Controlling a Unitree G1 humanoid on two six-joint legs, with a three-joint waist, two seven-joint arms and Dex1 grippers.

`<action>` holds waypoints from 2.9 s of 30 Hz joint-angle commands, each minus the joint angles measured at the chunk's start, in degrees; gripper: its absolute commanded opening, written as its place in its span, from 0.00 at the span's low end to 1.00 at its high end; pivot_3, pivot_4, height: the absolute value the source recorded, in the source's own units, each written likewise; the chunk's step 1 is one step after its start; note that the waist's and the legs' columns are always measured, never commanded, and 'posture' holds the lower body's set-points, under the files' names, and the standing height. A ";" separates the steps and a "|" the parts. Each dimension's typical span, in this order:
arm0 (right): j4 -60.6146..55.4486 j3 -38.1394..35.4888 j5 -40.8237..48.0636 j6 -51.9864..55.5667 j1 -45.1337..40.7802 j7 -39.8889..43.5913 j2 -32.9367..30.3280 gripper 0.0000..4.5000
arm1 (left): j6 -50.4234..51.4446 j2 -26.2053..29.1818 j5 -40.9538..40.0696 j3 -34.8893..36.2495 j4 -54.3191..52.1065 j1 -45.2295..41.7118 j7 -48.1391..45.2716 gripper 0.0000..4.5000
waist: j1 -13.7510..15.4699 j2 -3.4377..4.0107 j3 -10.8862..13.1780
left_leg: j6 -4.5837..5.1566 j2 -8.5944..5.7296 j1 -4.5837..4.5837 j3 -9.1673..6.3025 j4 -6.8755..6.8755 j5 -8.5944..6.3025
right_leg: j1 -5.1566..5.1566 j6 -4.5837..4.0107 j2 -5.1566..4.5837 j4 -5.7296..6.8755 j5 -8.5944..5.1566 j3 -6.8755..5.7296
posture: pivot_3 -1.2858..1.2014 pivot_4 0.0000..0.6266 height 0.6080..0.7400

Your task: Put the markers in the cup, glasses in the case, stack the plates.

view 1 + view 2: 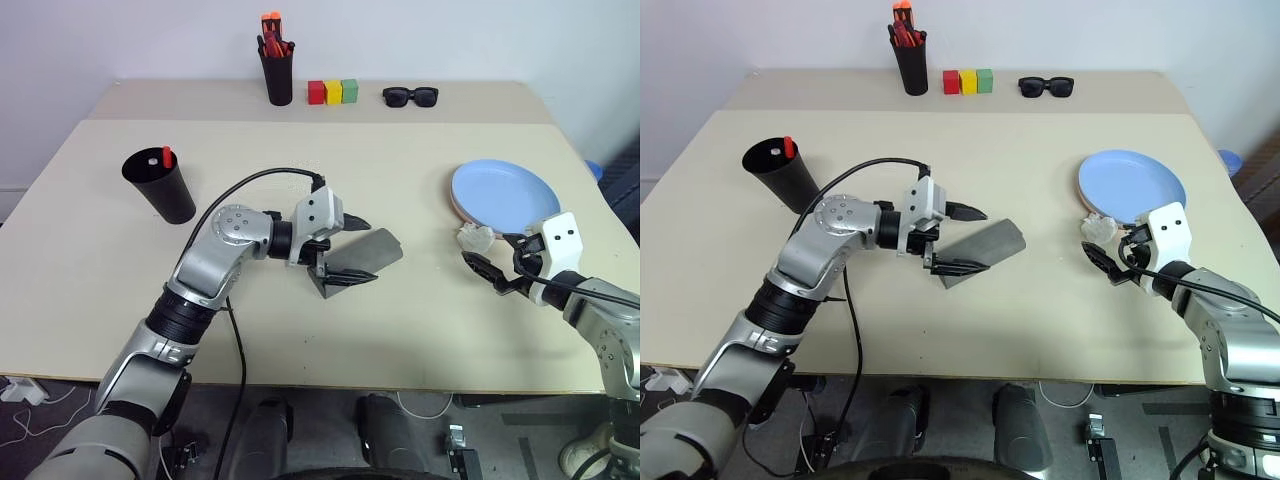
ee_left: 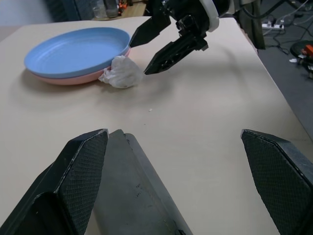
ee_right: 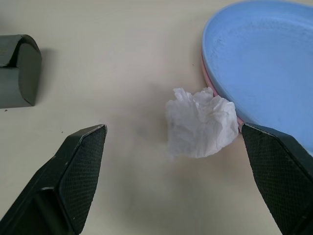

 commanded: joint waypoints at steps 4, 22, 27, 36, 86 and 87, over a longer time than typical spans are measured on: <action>4.19 4.19 -2.58 -3.17 -1.45 0.24 1.51 0.99 | 0.10 0.89 -0.31 1.32 -2.94 -0.02 0.52 1.00 | -0.01 0.00 0.00 | 0.00 0.00 0.00 0.00 0.00 0.00 | 0.00 0.00 0.00 0.00 0.00 0.00 | 0.52 0.24 1.00; 21.35 8.15 -8.21 -15.57 -8.81 -1.14 6.06 0.99 | 3.71 2.57 -1.17 1.62 -8.77 3.25 3.52 1.00 | -0.23 -0.02 -0.01 | 0.00 0.01 0.07 0.00 0.04 0.00 | 0.08 -0.02 0.01 0.01 0.02 0.00 | 0.52 0.24 1.00; 23.27 7.32 -8.30 -17.26 -10.24 -2.61 6.73 0.70 | 4.10 2.39 -1.23 1.64 -8.93 3.29 3.78 1.00 | -0.14 -0.02 -0.01 | 0.00 0.01 0.07 0.00 0.05 0.00 | 0.08 -0.03 0.01 0.01 0.02 0.00 | 0.52 0.24 1.00; 22.14 5.86 -8.08 -19.74 -10.16 -4.05 7.04 0.01 | 3.59 1.96 -0.88 0.95 -8.55 3.36 3.79 1.00 | -0.01 -0.02 -0.01 | 0.00 0.00 0.05 0.00 0.03 0.00 | 0.07 -0.02 0.01 0.00 0.02 0.00 | 0.52 0.24 1.00; 9.38 -0.75 9.34 -30.72 -2.04 12.64 3.62 0.68 | -8.77 -0.93 -3.30 20.90 -19.27 29.00 26.89 1.00 | -1.10 0.18 -0.03 | 0.05 0.01 0.01 -0.07 -0.16 -0.03 | -0.04 0.02 -0.02 0.00 0.02 -0.02 | 0.52 0.24 1.00; 6.06 -2.03 10.38 -29.54 1.80 13.47 2.89 0.68 | -10.99 -1.12 -2.70 21.99 -19.87 32.30 27.50 1.00 | -1.26 0.22 -0.06 | 0.06 0.01 0.07 -0.02 -0.15 -0.04 | 0.06 0.02 -0.05 -0.04 0.02 0.01 | 0.52 0.24 1.00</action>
